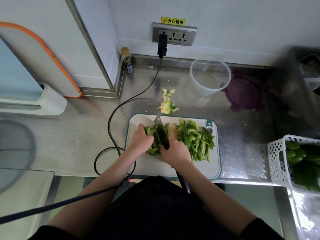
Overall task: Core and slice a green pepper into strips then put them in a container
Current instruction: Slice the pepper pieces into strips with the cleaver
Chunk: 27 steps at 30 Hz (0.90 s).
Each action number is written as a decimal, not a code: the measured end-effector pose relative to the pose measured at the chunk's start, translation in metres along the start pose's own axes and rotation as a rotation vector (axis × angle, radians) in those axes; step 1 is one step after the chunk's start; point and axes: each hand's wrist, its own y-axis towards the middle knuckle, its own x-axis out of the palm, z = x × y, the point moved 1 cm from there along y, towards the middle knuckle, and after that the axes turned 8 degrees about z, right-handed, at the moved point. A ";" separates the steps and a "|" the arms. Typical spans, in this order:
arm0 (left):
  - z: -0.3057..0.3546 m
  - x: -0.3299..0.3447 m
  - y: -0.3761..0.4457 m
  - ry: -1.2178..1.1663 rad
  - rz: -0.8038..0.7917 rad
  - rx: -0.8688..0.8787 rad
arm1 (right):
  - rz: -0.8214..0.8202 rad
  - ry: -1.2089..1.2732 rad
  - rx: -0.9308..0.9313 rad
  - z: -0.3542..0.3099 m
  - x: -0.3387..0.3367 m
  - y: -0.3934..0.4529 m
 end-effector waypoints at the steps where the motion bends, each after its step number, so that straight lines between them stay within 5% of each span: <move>1: 0.000 0.000 0.001 0.002 0.003 -0.005 | 0.000 0.014 0.023 -0.001 -0.001 0.002; 8: -0.001 -0.001 0.004 0.016 0.010 -0.013 | 0.116 0.049 -0.116 -0.001 -0.010 -0.006; 27: 0.000 0.001 0.005 0.002 0.056 -0.006 | -0.020 -0.261 -0.209 -0.026 0.003 -0.004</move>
